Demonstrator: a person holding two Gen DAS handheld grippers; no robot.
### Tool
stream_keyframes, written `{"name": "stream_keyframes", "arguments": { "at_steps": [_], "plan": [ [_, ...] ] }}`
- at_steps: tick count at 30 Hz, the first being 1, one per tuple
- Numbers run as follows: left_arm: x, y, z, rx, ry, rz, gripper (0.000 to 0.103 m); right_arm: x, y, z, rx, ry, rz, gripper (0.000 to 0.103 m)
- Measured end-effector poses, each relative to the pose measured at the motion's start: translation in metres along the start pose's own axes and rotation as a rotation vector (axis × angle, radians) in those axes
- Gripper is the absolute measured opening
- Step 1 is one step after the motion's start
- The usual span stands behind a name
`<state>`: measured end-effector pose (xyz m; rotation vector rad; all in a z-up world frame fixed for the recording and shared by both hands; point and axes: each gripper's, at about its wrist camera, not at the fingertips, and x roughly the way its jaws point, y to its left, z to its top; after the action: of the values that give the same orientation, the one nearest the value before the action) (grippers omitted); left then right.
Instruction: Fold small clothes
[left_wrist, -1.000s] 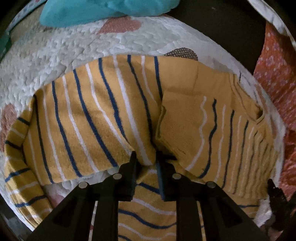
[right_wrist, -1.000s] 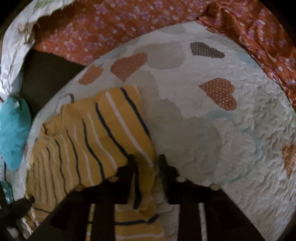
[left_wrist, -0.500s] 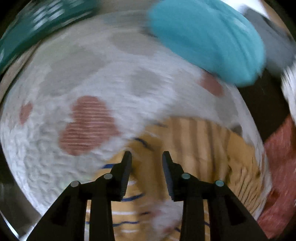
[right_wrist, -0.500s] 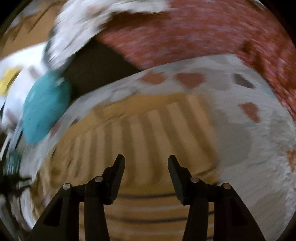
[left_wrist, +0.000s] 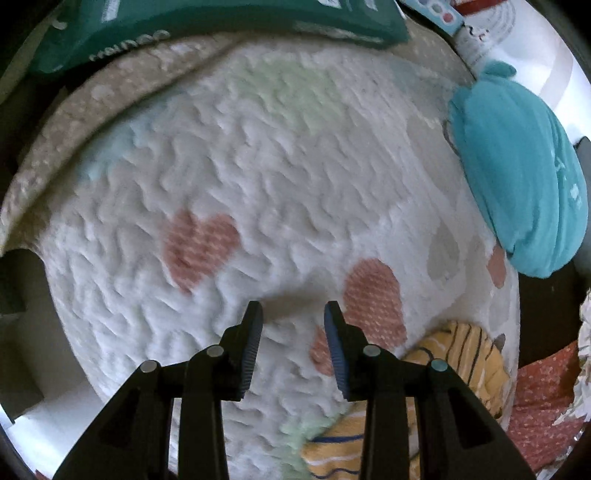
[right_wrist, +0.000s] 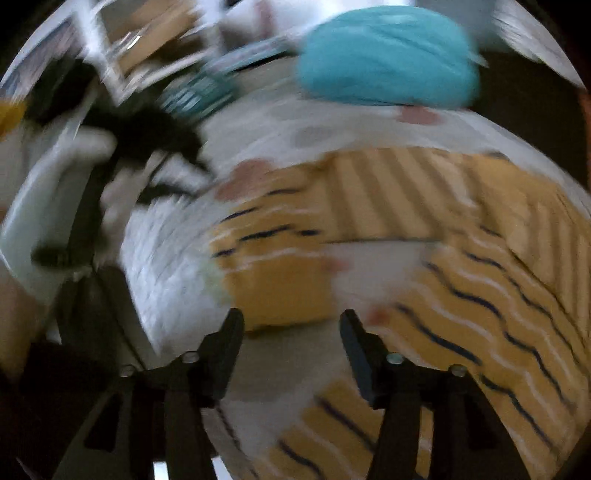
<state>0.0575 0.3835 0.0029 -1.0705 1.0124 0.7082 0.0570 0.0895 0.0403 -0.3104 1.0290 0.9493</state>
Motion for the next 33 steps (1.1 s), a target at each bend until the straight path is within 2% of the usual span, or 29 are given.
{"name": "stream_keyframes", "arguments": {
  "at_steps": [3, 7, 8, 9, 10, 11, 13, 15, 18, 22, 26, 28, 31, 33],
  "plan": [
    [0.0, 0.008, 0.006, -0.003, 0.007, -0.019, 0.033, 0.023, -0.004, 0.001, 0.089, 0.049, -0.049, 0.062],
    [-0.007, 0.013, 0.005, 0.018, 0.014, -0.027, 0.033, 0.039, -0.034, 0.005, 0.332, 0.033, -0.076, 0.063],
    [-0.006, 0.009, 0.004, 0.027, 0.019, -0.035, 0.033, 0.041, -0.034, 0.009, 0.35, 0.021, -0.069, 0.064],
    [-0.003, 0.002, 0.002, 0.035, 0.022, -0.04, 0.033, 0.044, -0.031, 0.012, 0.354, 0.017, -0.057, 0.053],
    [-0.001, -0.004, 0.001, 0.041, 0.025, -0.04, 0.033, 0.047, -0.027, 0.015, 0.343, 0.023, -0.047, 0.036],
    [0.001, -0.008, 0.0, 0.047, 0.029, -0.04, 0.033, 0.05, -0.024, 0.019, 0.321, 0.035, -0.036, 0.011],
    [0.004, -0.016, -0.005, 0.054, 0.045, -0.055, 0.033, 0.042, -0.024, 0.025, 0.313, 0.046, -0.009, 0.011],
    [0.004, -0.024, -0.011, 0.061, 0.054, -0.072, 0.033, 0.01, -0.033, 0.032, 0.282, -0.009, -0.053, 0.011],
    [0.003, -0.045, -0.023, 0.098, 0.064, -0.107, 0.035, -0.046, -0.062, 0.051, 0.245, -0.104, -0.167, 0.011],
    [0.005, -0.081, -0.046, 0.187, 0.083, -0.142, 0.042, -0.12, -0.124, 0.059, 0.279, -0.185, -0.356, 0.01],
    [0.013, -0.123, -0.075, 0.297, 0.125, -0.173, 0.042, -0.169, -0.212, 0.024, 0.415, -0.158, -0.574, 0.01],
    [0.018, -0.143, -0.093, 0.36, 0.144, -0.178, 0.042, -0.174, -0.251, 0.001, 0.479, -0.117, -0.681, 0.01],
    [0.027, -0.17, -0.118, 0.436, 0.173, -0.182, 0.042, -0.173, -0.3, -0.044, 0.559, -0.035, -0.768, 0.011],
    [0.034, -0.188, -0.135, 0.486, 0.185, -0.164, 0.043, -0.163, -0.327, -0.07, 0.617, 0.006, -0.778, 0.018]
  ]
}}
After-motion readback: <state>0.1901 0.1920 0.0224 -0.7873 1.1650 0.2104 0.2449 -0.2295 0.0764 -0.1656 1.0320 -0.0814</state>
